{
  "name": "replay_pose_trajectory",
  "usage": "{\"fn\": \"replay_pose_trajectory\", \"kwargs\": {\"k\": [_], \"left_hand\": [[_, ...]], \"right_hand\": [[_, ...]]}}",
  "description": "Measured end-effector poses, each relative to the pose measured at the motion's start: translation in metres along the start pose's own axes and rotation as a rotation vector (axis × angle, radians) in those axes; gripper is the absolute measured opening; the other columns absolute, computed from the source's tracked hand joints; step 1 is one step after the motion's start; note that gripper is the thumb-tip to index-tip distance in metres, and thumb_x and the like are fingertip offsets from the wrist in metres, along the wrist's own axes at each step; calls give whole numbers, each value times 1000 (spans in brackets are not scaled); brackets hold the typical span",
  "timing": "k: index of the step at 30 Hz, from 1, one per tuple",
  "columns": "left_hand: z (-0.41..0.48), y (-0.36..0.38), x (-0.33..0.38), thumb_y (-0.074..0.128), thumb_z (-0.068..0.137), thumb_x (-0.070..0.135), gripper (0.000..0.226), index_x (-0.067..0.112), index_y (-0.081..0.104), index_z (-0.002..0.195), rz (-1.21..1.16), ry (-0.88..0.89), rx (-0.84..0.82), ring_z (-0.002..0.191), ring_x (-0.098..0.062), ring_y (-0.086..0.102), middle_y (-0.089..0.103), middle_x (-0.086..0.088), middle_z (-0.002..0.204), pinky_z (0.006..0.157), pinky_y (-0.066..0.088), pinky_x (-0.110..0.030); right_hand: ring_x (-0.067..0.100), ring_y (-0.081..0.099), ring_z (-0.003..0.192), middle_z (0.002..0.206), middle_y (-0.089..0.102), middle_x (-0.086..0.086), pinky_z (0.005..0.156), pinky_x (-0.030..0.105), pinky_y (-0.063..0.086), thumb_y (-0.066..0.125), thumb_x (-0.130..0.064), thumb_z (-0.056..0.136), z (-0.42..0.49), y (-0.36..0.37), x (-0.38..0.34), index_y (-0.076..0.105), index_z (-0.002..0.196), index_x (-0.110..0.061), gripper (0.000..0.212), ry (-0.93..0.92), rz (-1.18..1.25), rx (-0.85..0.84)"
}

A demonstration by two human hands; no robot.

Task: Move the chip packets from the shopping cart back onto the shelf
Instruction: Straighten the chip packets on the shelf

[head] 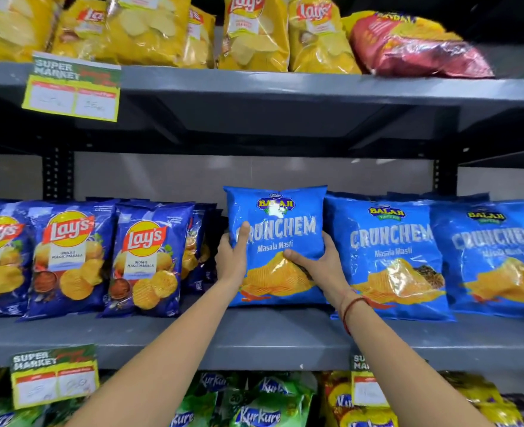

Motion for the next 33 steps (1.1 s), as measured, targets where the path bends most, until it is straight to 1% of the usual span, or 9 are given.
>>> {"fn": "replay_pose_trajectory", "kwargs": {"k": [3, 9, 13, 16, 20, 23, 28, 31, 33], "left_hand": [[-1, 4, 0, 48, 88, 51, 44, 11, 56, 104, -30, 43, 21, 101, -22, 56, 59, 1, 98, 78, 34, -28], [-6, 6, -11, 44, 91, 49, 49, 11, 50, 120, 4, 14, 51, 98, -14, 46, 49, 3, 106, 81, 30, -26], [-5, 6, -17, 42, 89, 54, 51, 13, 51, 117, 58, 28, 45, 112, -25, 53, 56, -4, 111, 81, 32, -29], [-9, 3, -16, 42, 89, 54, 56, 12, 47, 127, 117, 38, 83, 118, -26, 48, 54, -9, 127, 84, 30, -29], [-19, -7, 6, 46, 86, 58, 64, 15, 39, 133, 178, 198, 221, 124, -28, 42, 44, -11, 137, 98, 32, -39], [-43, 2, 46, 35, 80, 63, 72, 14, 39, 133, 401, 431, 307, 127, -29, 35, 42, -12, 136, 102, 27, -47], [-87, 76, 83, 39, 86, 48, 58, 10, 44, 128, 399, 731, 5, 123, -20, 38, 45, -11, 130, 104, 27, -30], [-108, 129, 76, 39, 83, 52, 63, 12, 40, 131, 362, 684, -200, 123, -14, 38, 43, -7, 132, 101, 25, -17], [-119, 156, 68, 44, 86, 52, 65, 14, 32, 138, 359, 639, -245, 132, -14, 32, 35, -6, 142, 105, 24, -21]], "right_hand": [[18, 58, 117, 129, 60, -2, 102, 45, 47, 89, -49, 43, 0, -5, 5, 41, 134, -26, 106, -35, -67, 58], [20, 52, 122, 125, 57, -7, 110, 46, 39, 87, -41, 55, -2, -6, 13, 33, 138, -26, 100, -39, -135, 53], [14, 50, 119, 128, 53, -2, 100, 21, 40, 83, -30, 66, -11, -10, 5, 27, 144, -17, 97, -69, -220, 108], [23, 33, 137, 144, 36, 10, 110, 28, 26, 77, -31, 73, -26, -6, -15, 13, 149, -11, 101, -180, -413, 143], [27, 20, 144, 155, 20, 14, 116, 34, 23, 64, -32, 85, -46, -7, -53, 11, 149, -10, 87, -404, -710, 186], [28, 25, 143, 152, 28, 16, 114, 34, 27, 61, -34, 86, -57, -31, -83, 24, 147, -11, 75, -540, -783, 250], [29, 35, 133, 142, 39, 16, 110, 38, 32, 61, -36, 87, -55, -115, -94, 37, 140, -11, 63, -543, -727, 436], [31, 37, 128, 138, 42, 16, 105, 40, 33, 61, -39, 86, -45, -171, -79, 38, 138, -9, 64, -411, -672, 549], [32, 38, 129, 137, 43, 16, 105, 41, 33, 61, -41, 86, -40, -194, -68, 37, 139, -8, 67, -358, -672, 578]]}}
Point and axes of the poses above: each hand's wrist, its own z-axis towards the middle knuckle, its own y-axis out of the palm, x = y × z, the point moved 10 cm from there along z, towards the middle knuckle
